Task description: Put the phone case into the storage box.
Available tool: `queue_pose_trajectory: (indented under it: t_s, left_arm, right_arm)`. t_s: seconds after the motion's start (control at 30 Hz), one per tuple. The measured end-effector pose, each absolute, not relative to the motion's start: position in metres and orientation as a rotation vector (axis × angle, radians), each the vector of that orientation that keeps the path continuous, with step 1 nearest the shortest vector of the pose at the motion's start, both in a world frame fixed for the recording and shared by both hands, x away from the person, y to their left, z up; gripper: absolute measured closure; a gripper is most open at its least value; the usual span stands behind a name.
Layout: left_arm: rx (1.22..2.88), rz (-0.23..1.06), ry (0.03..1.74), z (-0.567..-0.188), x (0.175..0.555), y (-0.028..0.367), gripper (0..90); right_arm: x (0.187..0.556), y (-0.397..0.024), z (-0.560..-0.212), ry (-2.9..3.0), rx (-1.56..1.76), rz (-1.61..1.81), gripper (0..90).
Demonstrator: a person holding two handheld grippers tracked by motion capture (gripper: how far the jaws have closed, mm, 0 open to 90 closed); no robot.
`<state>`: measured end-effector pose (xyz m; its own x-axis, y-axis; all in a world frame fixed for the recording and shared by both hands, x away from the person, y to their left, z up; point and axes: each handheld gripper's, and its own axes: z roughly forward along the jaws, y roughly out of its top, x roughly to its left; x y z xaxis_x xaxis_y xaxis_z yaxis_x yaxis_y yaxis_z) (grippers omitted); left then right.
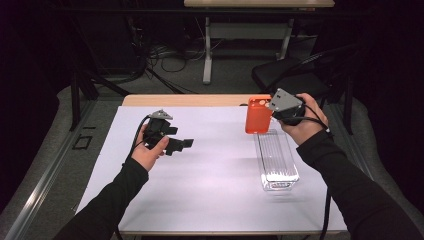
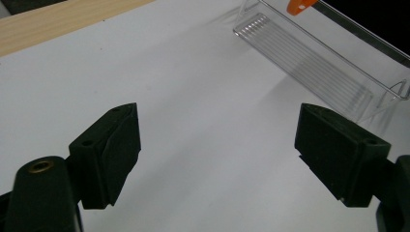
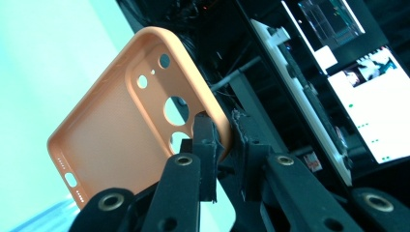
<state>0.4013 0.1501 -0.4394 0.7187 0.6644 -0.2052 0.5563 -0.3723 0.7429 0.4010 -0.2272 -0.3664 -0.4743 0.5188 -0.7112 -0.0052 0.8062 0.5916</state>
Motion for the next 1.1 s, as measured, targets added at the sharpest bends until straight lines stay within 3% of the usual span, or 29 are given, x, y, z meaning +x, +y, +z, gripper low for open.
queue_pose_trajectory:
  t_s: [0.53,1.1]
  left_arm:
    - [2.063,0.206,0.947,-0.442,0.393,0.165,14.1]
    - [2.046,0.245,0.965,-0.448,0.385,0.175,14.3]
  right_arm:
    - [0.431,-0.261,-0.376,1.924,0.413,0.606,81.8]
    - [0.450,-0.270,-0.412,1.906,0.417,0.543,81.8]
